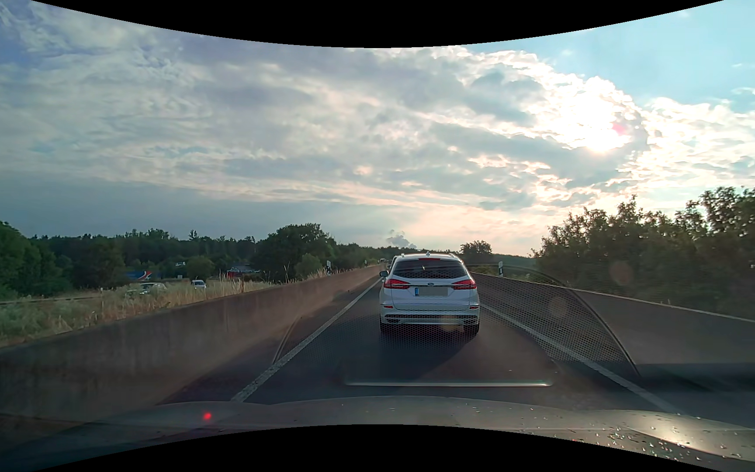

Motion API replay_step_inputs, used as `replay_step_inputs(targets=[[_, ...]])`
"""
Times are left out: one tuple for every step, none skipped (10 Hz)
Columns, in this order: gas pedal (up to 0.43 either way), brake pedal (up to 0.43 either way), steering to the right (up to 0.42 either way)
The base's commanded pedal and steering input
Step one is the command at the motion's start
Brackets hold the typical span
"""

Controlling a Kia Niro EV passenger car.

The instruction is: Follow the waypoints while adhering to traffic rules and regulations

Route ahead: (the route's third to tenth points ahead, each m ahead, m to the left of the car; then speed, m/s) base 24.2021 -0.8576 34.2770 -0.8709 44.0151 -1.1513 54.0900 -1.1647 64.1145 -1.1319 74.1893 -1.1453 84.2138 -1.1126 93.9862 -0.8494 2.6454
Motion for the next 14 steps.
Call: replay_step_inputs(targets=[[0.028,0.000,0.000],[0.028,0.000,0.000],[0.028,0.000,0.000],[0.028,0.000,0.000],[0.028,0.000,0.000],[0.028,0.000,0.001],[0.028,0.000,0.002],[0.028,0.000,0.003],[0.028,0.000,0.005],[0.028,0.000,0.007],[0.028,0.000,0.009],[0.028,0.000,0.009],[0.028,0.000,0.009],[0.028,0.000,0.008]])
